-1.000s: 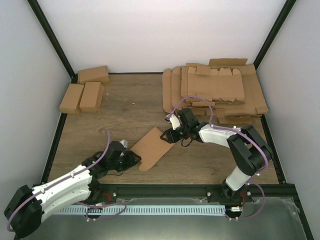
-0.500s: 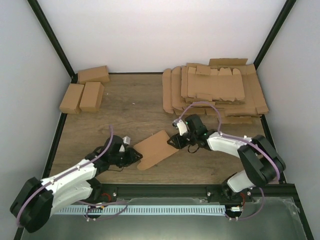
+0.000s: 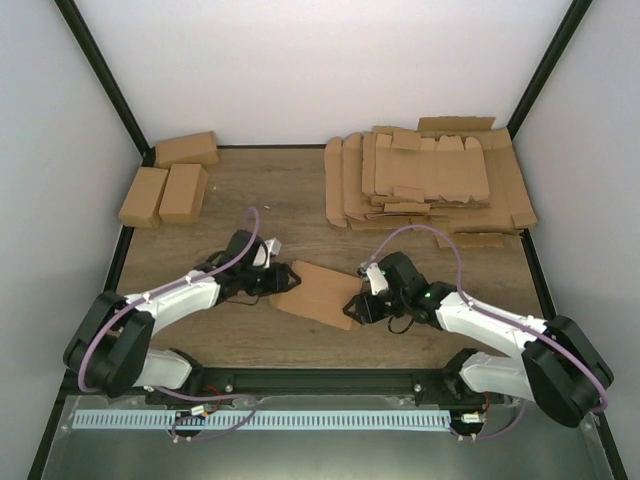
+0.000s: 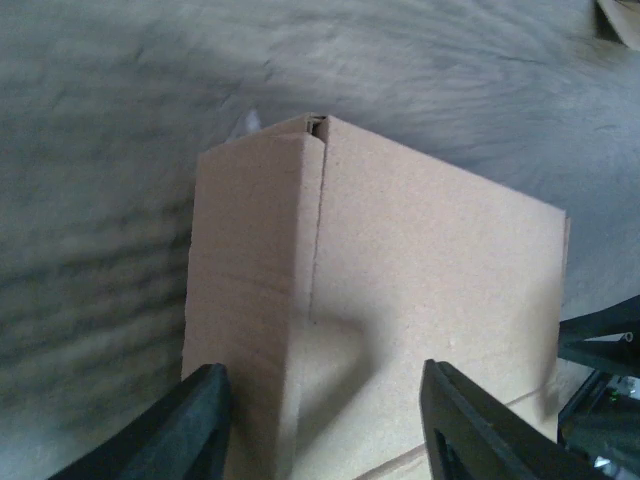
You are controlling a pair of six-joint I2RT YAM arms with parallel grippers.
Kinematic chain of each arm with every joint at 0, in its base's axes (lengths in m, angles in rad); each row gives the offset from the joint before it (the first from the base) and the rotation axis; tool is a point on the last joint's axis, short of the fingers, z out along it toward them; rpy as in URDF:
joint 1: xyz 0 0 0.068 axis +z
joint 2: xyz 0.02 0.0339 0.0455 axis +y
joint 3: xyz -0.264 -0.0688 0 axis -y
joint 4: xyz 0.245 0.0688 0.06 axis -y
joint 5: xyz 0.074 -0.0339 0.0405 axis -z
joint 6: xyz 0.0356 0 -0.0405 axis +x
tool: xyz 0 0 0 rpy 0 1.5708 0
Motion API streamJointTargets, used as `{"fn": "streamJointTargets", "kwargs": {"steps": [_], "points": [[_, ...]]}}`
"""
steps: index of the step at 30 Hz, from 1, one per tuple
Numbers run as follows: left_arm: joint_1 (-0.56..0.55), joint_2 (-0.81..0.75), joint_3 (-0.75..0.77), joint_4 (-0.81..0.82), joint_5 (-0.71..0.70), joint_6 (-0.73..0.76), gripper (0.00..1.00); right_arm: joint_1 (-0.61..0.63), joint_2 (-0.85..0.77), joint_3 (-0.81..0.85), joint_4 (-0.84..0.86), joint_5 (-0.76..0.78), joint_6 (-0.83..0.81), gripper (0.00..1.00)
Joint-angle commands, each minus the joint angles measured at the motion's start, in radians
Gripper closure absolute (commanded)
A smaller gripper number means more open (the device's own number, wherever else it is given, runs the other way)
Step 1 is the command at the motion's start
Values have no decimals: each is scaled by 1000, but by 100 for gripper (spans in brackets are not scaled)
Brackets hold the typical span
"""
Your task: Fold the paper box
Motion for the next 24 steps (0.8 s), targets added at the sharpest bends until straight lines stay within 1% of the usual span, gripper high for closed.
{"fn": "streamJointTargets", "kwargs": {"steps": [1, 3, 4, 6, 7, 10, 13, 15, 19, 22, 24], "points": [[-11, 44, 87, 95, 76, 78, 42, 46, -60, 26, -43, -22, 59, 43], [-2, 55, 95, 83, 16, 68, 34, 46, -81, 43, -94, 62, 89, 30], [0, 50, 95, 74, -30, 61, 30, 46, -87, 57, -118, 112, 94, 25], [2, 19, 79, 69, -99, 46, 23, 41, -94, 81, -143, 179, 89, 20], [2, -16, 67, 69, -118, 39, 20, 31, -95, 93, -143, 189, 83, 19], [2, -80, 49, 32, -159, 35, 14, -7, -76, 151, -147, 202, 56, 18], [4, -132, 56, -75, -209, 51, 13, -62, -30, 205, -132, 201, 10, 17], [4, -176, 40, -111, -213, 45, 13, -98, 20, 235, -101, 170, -31, 18], [2, -265, -56, -74, -114, -17, 13, -130, 170, 313, -38, 46, -106, 21], [2, -307, -125, -56, -52, -45, 13, -136, 284, 364, -5, -14, -137, 27], [2, -334, -140, -74, -43, -72, 13, -141, 351, 380, 21, -48, -140, 31]]}}
